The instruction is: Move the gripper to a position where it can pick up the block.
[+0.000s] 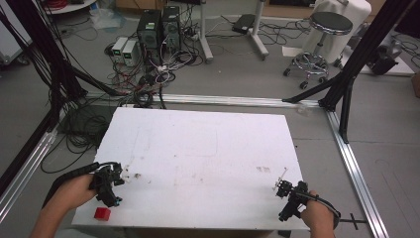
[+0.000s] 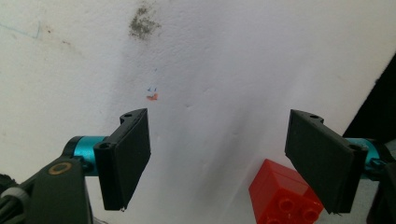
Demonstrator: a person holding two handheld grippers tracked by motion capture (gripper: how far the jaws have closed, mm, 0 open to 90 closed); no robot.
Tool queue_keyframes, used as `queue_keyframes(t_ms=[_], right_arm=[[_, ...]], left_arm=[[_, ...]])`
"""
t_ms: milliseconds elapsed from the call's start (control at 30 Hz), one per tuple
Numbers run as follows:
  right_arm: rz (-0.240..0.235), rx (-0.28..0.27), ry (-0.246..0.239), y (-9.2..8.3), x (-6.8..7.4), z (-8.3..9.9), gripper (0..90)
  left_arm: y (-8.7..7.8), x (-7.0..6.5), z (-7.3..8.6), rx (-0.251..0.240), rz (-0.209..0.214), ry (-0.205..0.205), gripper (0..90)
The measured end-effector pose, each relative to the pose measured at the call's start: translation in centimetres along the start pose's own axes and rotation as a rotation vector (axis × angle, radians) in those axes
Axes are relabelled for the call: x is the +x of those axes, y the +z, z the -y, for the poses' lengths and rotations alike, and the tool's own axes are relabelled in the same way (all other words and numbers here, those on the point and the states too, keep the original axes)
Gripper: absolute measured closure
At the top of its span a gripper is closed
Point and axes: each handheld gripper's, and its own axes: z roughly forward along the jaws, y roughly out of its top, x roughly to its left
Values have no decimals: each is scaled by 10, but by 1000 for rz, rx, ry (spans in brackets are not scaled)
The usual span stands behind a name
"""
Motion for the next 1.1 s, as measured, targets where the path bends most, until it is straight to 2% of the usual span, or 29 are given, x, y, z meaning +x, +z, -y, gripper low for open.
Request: queue_keyframes(t_ms=[100, 167, 200, 233, 267, 300, 333, 400, 467, 633, 867, 1100], right_arm=[[-1, 0, 6, 0, 0, 1, 44], [-5, 0, 7, 0, 0, 1, 44], [-7, -1, 3, 0, 0, 1, 44], [-8, 2, -1, 0, 0, 1, 44], [-7, 2, -3, 0, 0, 1, 44], [-8, 1, -2, 0, 0, 1, 44], [-6, 1, -1, 0, 0, 1, 44], [-5, 2, 3, 0, 0, 0, 44], [-6, 0, 5, 1, 0, 0, 44], [-5, 0, 2, 1, 0, 0, 44], [-10, 7, -6, 0, 1, -2, 44], [-15, 3, -7, 1, 1, -4, 44]], left_arm=[[-3, 2, 3, -8, 13, 21, 227], [-4, 3, 5, -4, 17, 51, 227], [-4, 3, 5, -4, 17, 51, 227], [-4, 3, 8, -7, 31, 69, 226], [-4, 3, 8, -7, 31, 69, 227], [-5, 3, 9, -3, 31, 81, 226], [-6, 2, 12, 6, 30, 111, 227], [-7, 1, 14, 2, 36, 132, 227], [-9, 0, 17, -6, 51, 147, 227], [-12, -2, 21, -10, 50, 167, 226], [-18, -7, 28, 3, 57, 241, 227], [-18, -14, 34, 17, 58, 284, 227]])
